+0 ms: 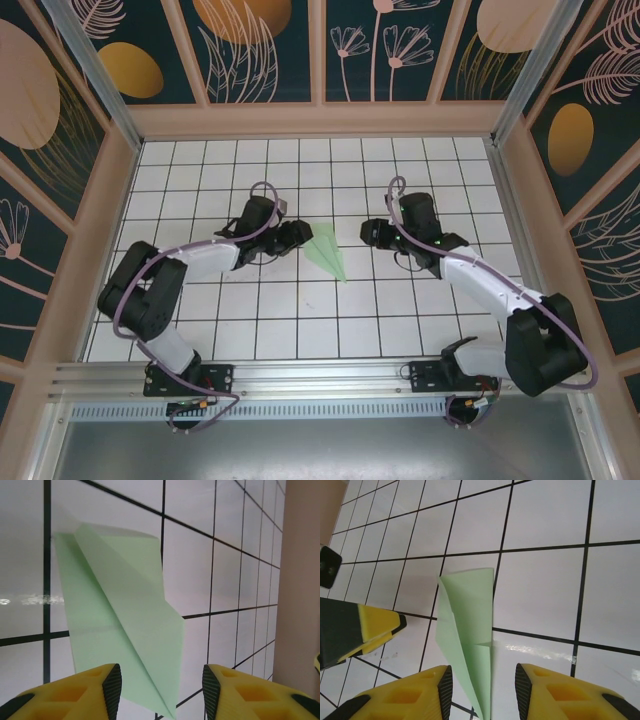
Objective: Fold a paper plane with a square sheet of paper (fold left side to right side)
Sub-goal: Turn over the paper at the center of the table.
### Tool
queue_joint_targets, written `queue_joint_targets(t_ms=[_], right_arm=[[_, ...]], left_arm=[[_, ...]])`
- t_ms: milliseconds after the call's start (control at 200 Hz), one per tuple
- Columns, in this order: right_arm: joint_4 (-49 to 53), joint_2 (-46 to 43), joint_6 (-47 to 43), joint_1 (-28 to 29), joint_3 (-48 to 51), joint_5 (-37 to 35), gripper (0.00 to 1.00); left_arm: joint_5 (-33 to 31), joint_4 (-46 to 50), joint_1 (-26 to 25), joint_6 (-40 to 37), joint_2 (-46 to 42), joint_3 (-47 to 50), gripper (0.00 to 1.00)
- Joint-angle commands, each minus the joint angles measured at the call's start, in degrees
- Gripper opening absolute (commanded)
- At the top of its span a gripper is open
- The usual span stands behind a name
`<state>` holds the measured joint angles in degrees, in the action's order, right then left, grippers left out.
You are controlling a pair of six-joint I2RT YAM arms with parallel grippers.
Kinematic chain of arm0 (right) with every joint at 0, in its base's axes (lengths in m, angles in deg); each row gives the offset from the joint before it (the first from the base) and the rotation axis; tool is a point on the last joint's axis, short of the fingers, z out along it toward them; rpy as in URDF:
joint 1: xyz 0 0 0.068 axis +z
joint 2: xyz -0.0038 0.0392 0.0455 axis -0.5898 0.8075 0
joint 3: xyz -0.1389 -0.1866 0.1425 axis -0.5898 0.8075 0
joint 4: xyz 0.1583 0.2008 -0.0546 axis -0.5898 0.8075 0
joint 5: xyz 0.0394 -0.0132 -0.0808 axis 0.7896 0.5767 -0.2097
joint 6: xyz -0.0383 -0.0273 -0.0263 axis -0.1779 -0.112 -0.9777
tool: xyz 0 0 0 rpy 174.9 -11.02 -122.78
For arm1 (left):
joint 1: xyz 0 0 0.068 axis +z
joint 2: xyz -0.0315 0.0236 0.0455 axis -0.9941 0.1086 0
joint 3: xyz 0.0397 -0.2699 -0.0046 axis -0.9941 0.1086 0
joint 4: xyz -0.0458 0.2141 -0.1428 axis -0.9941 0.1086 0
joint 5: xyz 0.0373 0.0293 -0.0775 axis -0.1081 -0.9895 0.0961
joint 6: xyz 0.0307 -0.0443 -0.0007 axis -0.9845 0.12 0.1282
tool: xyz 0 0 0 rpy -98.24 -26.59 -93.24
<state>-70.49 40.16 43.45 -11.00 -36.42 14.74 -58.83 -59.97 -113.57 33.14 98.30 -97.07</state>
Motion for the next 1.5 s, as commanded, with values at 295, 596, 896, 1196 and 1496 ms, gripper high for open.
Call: queue_joint_targets(t_ms=[295,596,896,1196,1496], right_arm=[[-1.94,-1.62,-0.9,-1.54,4.63,2.07,0.41],[-2.13,-2.17,-0.99,-2.45,5.81,2.43,0.42],[-4.51,-2.41,0.54,-2.73,7.46,4.9,0.42],[-20.13,-6.26,10.33,-7.39,14.88,17.38,0.54],[-33.38,-18.25,21.54,-12.38,22.78,21.49,0.99]], left_arm=[[1.1,-1.62,-1.22,1.93,10.48,-7.09,0.47],[1.62,-0.45,-1.44,1.49,14.54,-11.01,0.46],[2.44,-1.06,-2.1,1.69,16.08,-14.12,0.39],[3.64,-4.02,-2.17,0.01,11.7,-14.59,0.09],[4.77,-5.32,-2.19,-3.86,-0.71,-16.16,0.03]])
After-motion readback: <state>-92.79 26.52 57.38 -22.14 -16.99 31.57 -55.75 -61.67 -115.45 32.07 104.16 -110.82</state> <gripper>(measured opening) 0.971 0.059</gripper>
